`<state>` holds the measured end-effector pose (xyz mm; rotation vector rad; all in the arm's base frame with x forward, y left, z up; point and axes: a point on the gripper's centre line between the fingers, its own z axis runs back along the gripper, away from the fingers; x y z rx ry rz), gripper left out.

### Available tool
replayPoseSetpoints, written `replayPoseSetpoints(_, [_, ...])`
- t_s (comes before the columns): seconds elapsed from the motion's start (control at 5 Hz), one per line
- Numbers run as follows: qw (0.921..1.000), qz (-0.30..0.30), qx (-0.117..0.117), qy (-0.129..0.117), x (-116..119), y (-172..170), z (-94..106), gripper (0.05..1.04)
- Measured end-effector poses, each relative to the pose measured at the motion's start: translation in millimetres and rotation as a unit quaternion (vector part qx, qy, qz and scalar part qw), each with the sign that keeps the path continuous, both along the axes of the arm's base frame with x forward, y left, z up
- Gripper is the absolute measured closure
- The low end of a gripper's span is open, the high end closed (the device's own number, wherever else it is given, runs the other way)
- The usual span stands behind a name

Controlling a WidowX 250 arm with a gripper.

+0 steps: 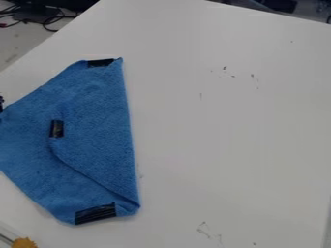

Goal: Unfold the cloth from right to left

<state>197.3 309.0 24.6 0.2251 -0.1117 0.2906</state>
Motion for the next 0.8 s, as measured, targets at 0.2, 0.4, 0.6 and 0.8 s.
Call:
replayPoseSetpoints(0.2, [1.0,-0.008,-0.003,-0.003,9,7,3.0,0.083])
replayPoseSetpoints(0.4, [0.9986,-0.046,-0.024,-0.006,46,6,9.7,0.083])
replayPoseSetpoints(0.6, [0.9955,-0.08,-0.05,-0.011,90,-13,17.7,0.083])
replayPoseSetpoints(0.8, [0.9933,-0.076,-0.086,-0.002,109,-37,17.8,0.083])
